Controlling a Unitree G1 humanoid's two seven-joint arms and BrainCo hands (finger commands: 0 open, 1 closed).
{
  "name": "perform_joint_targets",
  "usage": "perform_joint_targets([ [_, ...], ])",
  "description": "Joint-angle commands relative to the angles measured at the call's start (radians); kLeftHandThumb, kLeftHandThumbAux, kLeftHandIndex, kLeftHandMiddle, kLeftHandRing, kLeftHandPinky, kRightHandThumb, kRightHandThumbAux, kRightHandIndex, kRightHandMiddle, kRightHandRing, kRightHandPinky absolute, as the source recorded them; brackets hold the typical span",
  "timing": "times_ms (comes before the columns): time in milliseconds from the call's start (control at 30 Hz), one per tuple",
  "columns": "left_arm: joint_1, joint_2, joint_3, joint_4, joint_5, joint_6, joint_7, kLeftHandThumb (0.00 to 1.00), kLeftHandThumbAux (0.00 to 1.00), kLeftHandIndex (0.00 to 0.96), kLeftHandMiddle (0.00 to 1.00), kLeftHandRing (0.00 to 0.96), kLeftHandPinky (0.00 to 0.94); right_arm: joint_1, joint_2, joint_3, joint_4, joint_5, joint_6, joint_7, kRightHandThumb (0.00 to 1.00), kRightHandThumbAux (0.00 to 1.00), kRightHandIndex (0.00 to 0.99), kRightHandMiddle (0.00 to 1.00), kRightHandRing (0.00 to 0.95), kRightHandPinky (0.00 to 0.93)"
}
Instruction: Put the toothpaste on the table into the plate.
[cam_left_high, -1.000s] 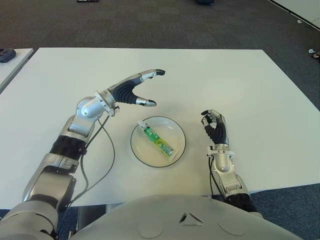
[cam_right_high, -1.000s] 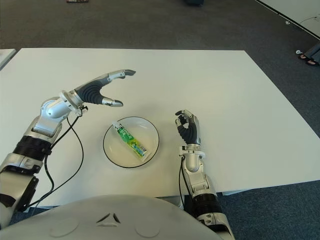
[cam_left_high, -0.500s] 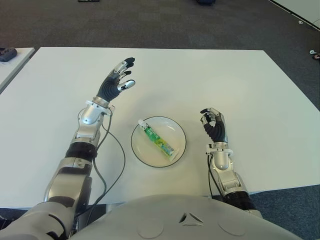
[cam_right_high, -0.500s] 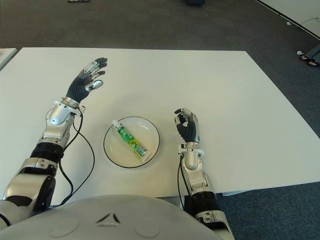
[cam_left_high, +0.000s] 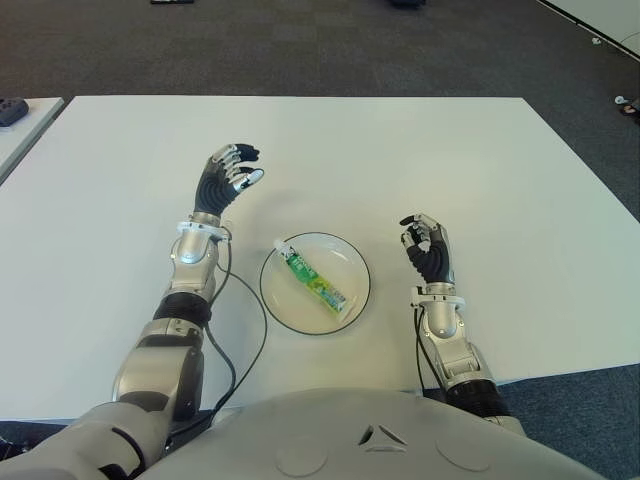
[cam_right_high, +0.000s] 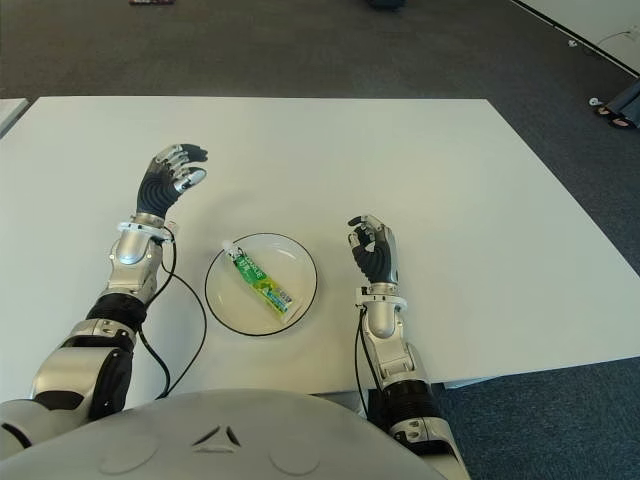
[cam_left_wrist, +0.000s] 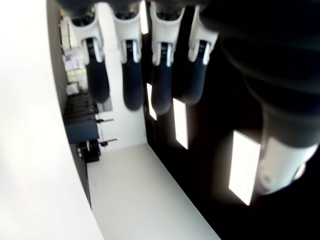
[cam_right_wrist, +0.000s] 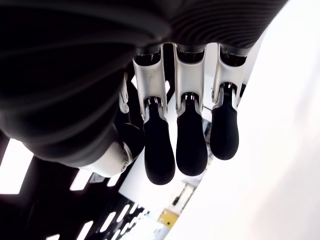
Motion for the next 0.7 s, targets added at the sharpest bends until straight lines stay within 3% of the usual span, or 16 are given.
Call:
perform_joint_targets([
  [33,0.039,-0.018,-0.01,-0.012,0.056,0.026,0.072,0.002,0.859,0.376,0.435,0.422,0.431,-0.022,-0.008,-0.002,0.017,0.002,-0.013,-0.003,0.701,0.733,0.43,0.688,0.682,0.641],
  [333,0.11,-0.038,-0.04,-0.112,0.134,0.11,0.148,0.066,0.943,0.509,0.54,0.519,0.522,-0.031,-0.019,-0.006,0.028,0.003,-0.015,-0.005,0.702,0.733,0.431,0.703,0.704,0.695],
  [367,0.121,-0.04,-0.042,-0.12,0.135,0.123,0.15,0.291,0.864,0.481,0.546,0.523,0.521,-0.031,-0.019,-0.007,0.028,0.006,-0.009,-0.003,0.702,0.733,0.431,0.704,0.703,0.671],
  [400,0.128,-0.042,-0.044,-0.128,0.136,0.133,0.151,0.437,0.812,0.463,0.551,0.528,0.519,-0.032,-0.019,-0.009,0.027,0.008,-0.004,-0.001,0.701,0.733,0.431,0.702,0.698,0.638],
  [467,0.148,-0.045,-0.045,-0.141,0.13,0.153,0.147,0.563,0.767,0.448,0.557,0.533,0.517,-0.032,-0.018,-0.011,0.028,0.013,0.003,0.002,0.701,0.733,0.43,0.699,0.691,0.606],
  [567,0.165,-0.048,-0.047,-0.16,0.134,0.166,0.151,0.653,0.735,0.437,0.564,0.54,0.518,-0.032,-0.019,-0.013,0.028,0.013,0.005,0.004,0.7,0.733,0.43,0.693,0.681,0.574],
  [700,0.19,-0.053,-0.054,-0.166,0.143,0.143,0.156,0.689,0.723,0.434,0.578,0.559,0.548,-0.028,-0.016,-0.012,0.017,0.015,-0.001,0.007,0.7,0.733,0.43,0.684,0.672,0.572],
])
